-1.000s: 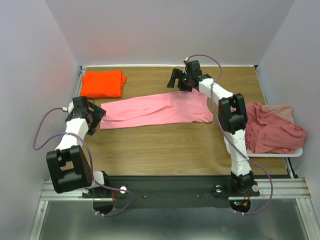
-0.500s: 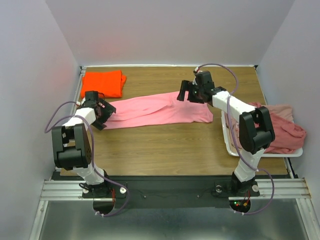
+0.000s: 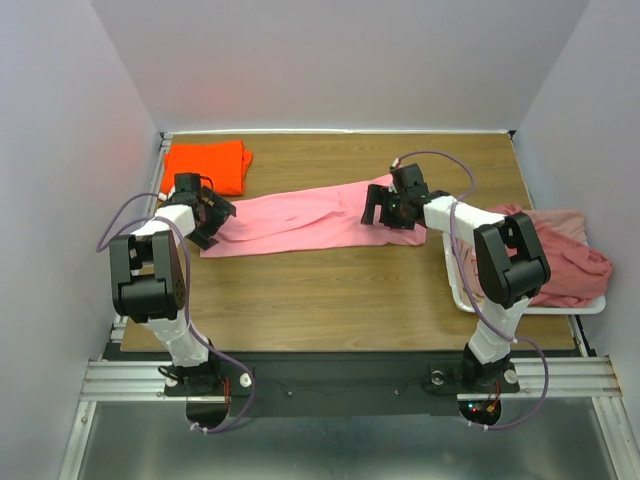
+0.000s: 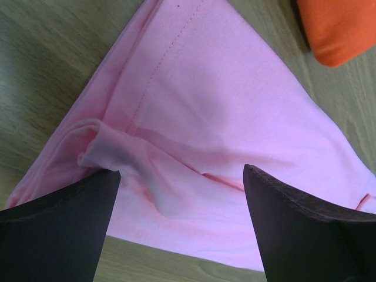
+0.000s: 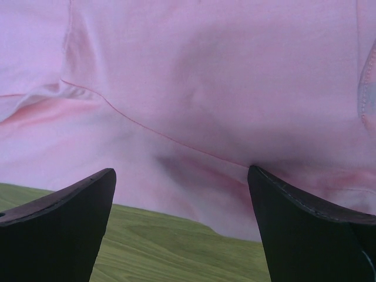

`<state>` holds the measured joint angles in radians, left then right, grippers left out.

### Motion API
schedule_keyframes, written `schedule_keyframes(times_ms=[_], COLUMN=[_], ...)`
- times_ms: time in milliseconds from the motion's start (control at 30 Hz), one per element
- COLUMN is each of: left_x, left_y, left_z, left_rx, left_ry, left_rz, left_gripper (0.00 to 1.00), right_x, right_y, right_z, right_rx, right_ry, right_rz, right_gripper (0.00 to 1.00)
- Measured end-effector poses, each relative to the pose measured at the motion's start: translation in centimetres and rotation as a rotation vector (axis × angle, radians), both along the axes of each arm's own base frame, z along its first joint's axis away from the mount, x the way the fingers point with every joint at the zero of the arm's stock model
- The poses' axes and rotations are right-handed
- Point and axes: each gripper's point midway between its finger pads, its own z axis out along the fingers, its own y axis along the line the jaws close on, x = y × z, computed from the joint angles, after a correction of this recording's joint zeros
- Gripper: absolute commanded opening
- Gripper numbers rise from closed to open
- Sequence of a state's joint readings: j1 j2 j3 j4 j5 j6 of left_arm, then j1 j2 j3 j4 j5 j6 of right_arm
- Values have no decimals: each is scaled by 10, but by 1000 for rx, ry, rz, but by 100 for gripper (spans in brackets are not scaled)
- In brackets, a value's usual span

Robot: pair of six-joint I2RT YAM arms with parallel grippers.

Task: Fold and stack the t-shirts
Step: Fold the tshirt

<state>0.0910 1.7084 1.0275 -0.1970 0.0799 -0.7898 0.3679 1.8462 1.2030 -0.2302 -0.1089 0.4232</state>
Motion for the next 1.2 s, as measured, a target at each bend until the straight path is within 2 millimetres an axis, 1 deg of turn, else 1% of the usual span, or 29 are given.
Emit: schedule_keyframes(times_ms=[233, 300, 400, 467, 533, 633, 767, 833, 900, 933, 967, 1000, 1067, 1133, 1167, 1200], left_x=[13, 23, 45, 69, 87, 104, 97, 87, 78, 74, 67, 63, 53, 44, 39, 33], left_y=[2, 3, 6, 11, 15, 20, 24, 24, 23, 21, 15, 9, -9, -23, -28, -30], left_z=[7, 13, 23, 33, 39, 47, 52, 59, 72, 78, 89, 95, 105, 100, 91, 79], left_rx=[4, 6, 10, 20, 28, 40, 60, 78, 109, 125, 149, 163, 191, 202, 205, 207], left_ry=[-25, -37, -63, -96, -112, -137, -129, -131, -149, -159, -178, -193, -220, -215, -198, -168], left_rz=[2, 8, 18, 30, 39, 50, 65, 61, 58, 52, 40, 29, -11, -47, -61, -72], left_gripper=[98, 98, 98, 98, 98, 98, 98, 98, 98, 98, 98, 98, 98, 98, 98, 98], right_x=[-2, -3, -2, -2, -2, -3, -8, -8, -8, -8, -8, -7, -7, -6, -6, -6], right_y=[-4, -6, -8, -9, -10, -12, -16, -17, -17, -17, -17, -17, -17, -17, -17, -17], right_z=[-7, -9, -10, -10, -11, -10, -11, -10, -8, -6, -5, -2, 0, 1, 1, 1], right_rx=[-16, -23, -31, -36, -38, -44, -54, -57, -56, -55, -55, -53, -48, -46, -46, -46], right_ry=[5, 9, 4, 2, -2, -9, -7, -7, -13, -16, -20, -25, -29, -30, -30, -28], right_rz=[-16, -21, -28, -33, -36, -42, -48, -51, -52, -53, -54, -55, -60, -65, -66, -68], right_gripper=[100, 100, 100, 100, 100, 100, 100, 100, 100, 100, 100, 100, 100, 100, 100, 100])
